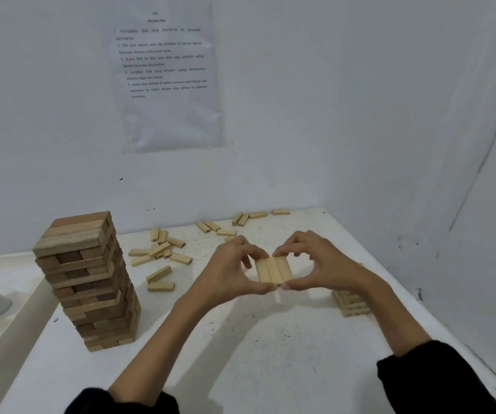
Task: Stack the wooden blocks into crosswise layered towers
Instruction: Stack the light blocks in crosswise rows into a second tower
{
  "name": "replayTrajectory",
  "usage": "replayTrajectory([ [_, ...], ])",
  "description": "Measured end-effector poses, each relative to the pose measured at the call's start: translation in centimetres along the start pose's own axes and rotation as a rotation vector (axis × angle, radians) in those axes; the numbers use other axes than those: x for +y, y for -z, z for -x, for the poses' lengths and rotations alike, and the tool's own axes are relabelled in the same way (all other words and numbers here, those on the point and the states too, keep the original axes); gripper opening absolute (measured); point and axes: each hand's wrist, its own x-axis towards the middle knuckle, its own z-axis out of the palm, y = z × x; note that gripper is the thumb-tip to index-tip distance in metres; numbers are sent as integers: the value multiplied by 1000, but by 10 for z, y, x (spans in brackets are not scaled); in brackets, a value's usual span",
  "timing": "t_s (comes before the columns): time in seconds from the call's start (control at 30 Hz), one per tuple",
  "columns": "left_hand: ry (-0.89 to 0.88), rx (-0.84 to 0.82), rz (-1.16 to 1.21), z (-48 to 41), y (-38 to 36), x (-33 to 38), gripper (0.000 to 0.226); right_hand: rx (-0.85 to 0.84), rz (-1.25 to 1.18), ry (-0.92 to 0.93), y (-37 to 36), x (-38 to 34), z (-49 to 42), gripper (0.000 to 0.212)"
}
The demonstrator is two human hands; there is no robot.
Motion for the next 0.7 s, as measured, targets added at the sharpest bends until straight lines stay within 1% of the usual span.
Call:
replayTrajectory([
  [0.17, -53, 10, 18, -29, -21, 41, 53, -14, 24, -68, 50, 18, 24, 51],
  [0.33, -58, -18, 50, -52, -55, 68, 54, -64, 36, -166, 82, 44, 44, 53],
  [0.5, -30, -67, 68, -60, -81, 73, 55, -107, 14, -221, 84, 69, 55, 53],
  [0.7, 12, -100, 57, -62, -97, 67, 55, -136, -13, -238, 74, 87, 54, 51],
])
